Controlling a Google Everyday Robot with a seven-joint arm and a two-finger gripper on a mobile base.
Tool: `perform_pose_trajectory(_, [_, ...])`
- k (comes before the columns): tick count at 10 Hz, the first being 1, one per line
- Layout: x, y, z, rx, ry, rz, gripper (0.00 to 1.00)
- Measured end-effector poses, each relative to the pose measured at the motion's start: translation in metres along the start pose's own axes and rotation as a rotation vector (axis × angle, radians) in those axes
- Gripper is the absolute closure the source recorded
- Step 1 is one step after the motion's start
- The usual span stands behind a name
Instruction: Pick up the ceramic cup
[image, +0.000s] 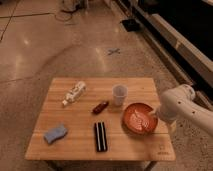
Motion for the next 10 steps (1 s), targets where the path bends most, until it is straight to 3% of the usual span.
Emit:
perform_pose_trajectory(5, [0.0,-0.001,-0.001,0.001,-0.001,0.0,0.2])
perform_pose_trajectory(10, [-0.001,-0.052,-0.056,0.046,-0.006,-0.084,0.2])
